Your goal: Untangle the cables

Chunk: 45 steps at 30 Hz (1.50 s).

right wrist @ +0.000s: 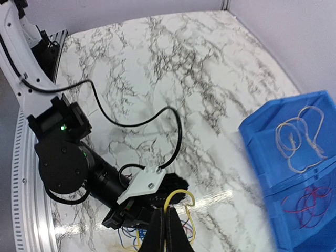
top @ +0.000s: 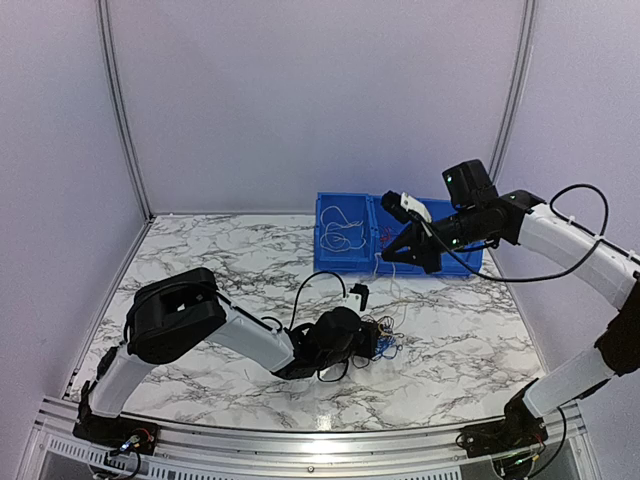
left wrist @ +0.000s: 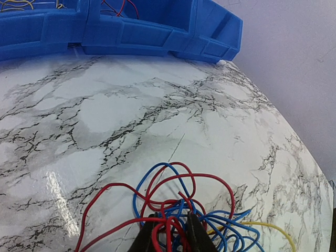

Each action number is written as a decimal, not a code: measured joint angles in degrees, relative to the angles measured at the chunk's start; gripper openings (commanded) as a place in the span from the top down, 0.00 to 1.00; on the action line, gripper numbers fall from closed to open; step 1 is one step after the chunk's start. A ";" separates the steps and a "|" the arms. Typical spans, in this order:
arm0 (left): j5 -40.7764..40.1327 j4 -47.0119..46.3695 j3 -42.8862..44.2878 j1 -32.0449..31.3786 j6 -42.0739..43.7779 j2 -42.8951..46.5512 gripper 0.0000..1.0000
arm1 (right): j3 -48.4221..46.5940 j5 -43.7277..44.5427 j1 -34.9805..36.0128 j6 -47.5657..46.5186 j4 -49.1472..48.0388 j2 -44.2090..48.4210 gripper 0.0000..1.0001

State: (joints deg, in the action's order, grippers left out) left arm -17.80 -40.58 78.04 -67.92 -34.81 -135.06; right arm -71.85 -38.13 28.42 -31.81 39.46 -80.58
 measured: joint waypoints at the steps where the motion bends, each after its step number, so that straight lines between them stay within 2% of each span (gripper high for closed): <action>1: 0.11 -0.07 0.00 0.00 0.00 -0.02 0.84 | -2.16 0.20 -0.02 -0.02 -0.02 0.39 1.00; 9: 0.57 -0.85 -0.70 0.00 -0.20 -0.02 0.91 | -18.78 0.22 -0.07 -0.17 -1.20 1.92 1.00; 19: 0.85 -1.84 -1.40 0.00 -0.35 -0.02 0.92 | -35.71 -1.07 -0.11 1.25 -3.34 1.53 1.00; 21: 0.87 -1.99 -1.53 0.00 -0.35 -0.02 0.88 | -37.99 -1.90 -0.35 1.84 -3.76 1.38 1.00; 23: 1.07 -2.34 -1.95 0.00 -0.24 0.02 0.76 | -38.97 -2.64 -0.44 2.25 -4.13 1.33 1.00; 25: 1.64 -2.56 -2.95 0.02 -0.02 0.46 0.64 | -38.86 -3.17 -0.48 2.64 -4.35 1.33 1.00; 30: 2.40 -2.08 -9.38 0.00 1.95 6.40 0.53 | -32.28 -3.43 -0.57 2.86 -5.40 2.29 1.00; 39: 0.31 -2.69 -21.86 0.00 5.49 27.26 0.45 | -11.56 -3.32 -0.68 1.77 -6.38 5.20 1.00; 41: -1.90 -3.13 -25.18 0.00 6.36 32.72 0.44 | -7.98 -3.34 -0.68 1.29 -6.36 5.53 1.00; 45: -5.25 -3.23 -28.79 0.00 8.28 37.66 0.43 | -3.78 -3.39 -0.55 0.42 -6.29 5.49 1.00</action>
State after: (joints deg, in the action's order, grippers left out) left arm -23.05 -43.81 49.25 -67.92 -26.52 -97.41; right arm -75.64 -41.52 27.88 -31.40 33.17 -75.09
